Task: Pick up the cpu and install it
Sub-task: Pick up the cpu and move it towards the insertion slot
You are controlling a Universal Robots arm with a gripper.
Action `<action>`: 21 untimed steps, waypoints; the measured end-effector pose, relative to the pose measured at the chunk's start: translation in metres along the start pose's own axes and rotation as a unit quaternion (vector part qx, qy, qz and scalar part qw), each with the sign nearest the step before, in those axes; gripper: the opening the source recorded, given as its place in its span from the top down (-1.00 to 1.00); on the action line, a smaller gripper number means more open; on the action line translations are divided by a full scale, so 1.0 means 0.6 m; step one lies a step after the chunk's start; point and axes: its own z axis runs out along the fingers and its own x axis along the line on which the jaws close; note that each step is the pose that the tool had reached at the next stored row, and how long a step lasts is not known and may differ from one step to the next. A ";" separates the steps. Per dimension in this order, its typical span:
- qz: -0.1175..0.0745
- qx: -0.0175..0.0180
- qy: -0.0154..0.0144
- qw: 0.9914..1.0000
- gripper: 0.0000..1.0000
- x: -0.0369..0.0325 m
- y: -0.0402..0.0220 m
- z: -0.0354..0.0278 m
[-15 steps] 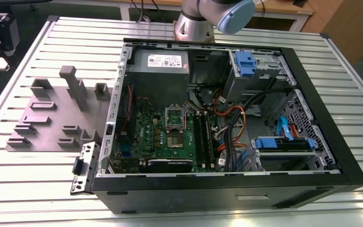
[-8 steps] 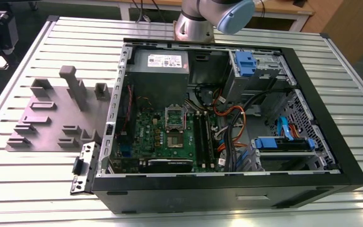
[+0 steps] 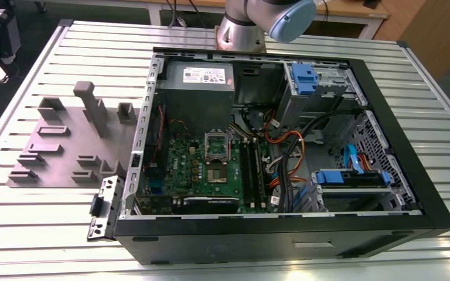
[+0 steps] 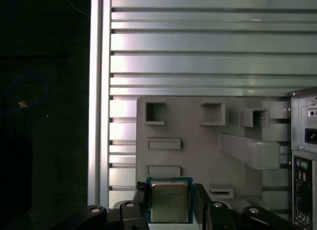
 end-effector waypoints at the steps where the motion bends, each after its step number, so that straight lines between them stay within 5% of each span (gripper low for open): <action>1: 0.000 0.000 0.000 1.000 0.06 0.000 0.000 -0.001; 21: 0.000 0.000 0.000 1.000 0.06 0.000 0.002 -0.039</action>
